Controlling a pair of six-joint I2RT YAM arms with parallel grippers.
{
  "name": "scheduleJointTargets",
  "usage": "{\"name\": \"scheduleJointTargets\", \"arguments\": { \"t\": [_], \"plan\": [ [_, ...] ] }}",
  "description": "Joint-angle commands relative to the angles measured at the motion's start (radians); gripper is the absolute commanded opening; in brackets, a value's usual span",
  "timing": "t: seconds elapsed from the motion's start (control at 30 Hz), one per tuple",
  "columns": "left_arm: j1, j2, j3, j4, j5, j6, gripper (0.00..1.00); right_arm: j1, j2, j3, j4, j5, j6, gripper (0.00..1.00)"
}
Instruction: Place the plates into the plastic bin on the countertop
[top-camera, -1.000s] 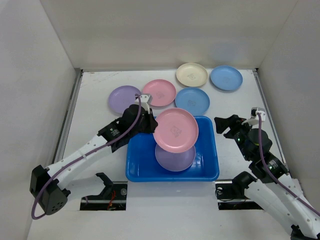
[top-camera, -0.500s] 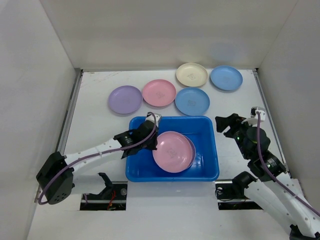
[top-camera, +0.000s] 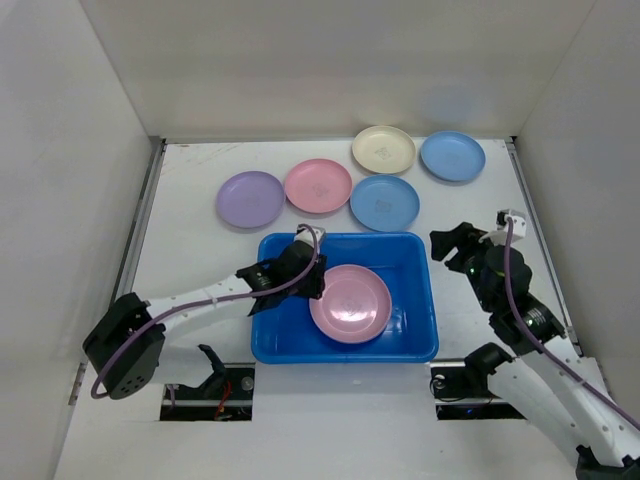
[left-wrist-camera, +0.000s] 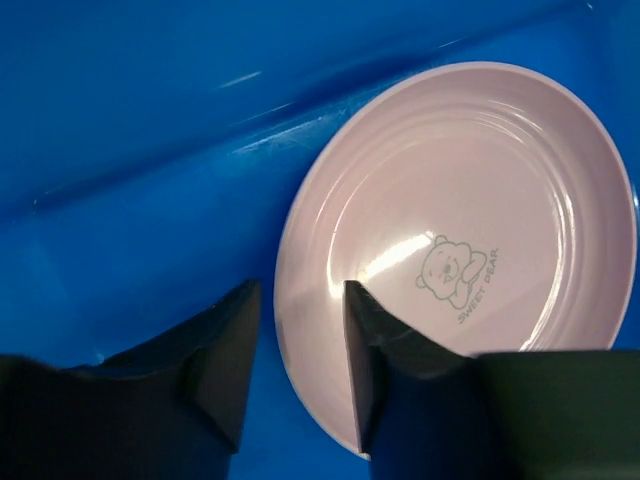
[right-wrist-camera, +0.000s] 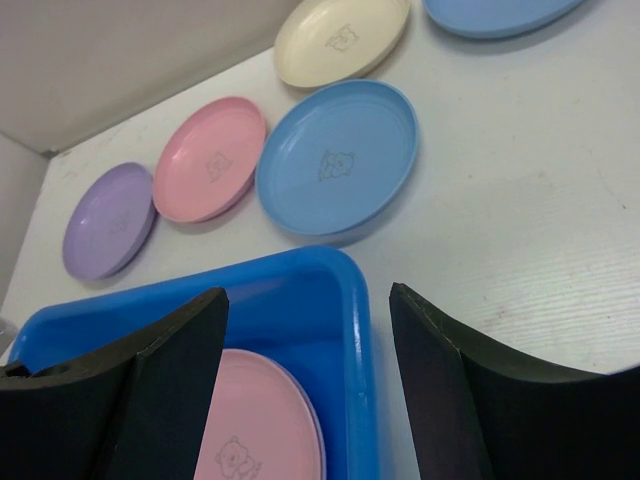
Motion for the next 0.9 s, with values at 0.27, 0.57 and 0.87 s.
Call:
{"name": "scheduleJointTargets", "arguments": {
  "t": [0.27,0.57,0.87],
  "plan": [
    [0.011,-0.199,0.000,0.016,0.000,0.002,0.95,-0.230,0.409,0.076,0.292,-0.059,0.041,0.72],
    [0.184,-0.455,0.118,-0.023,-0.110,0.047,1.00,-0.544,0.947,0.321,0.412,-0.289,0.188,0.70],
    [0.634,-0.450,-0.047,0.219,-0.140,-0.047,1.00,-0.667,1.371,0.717,0.319,-0.438,0.369,0.67]
  ]
}}
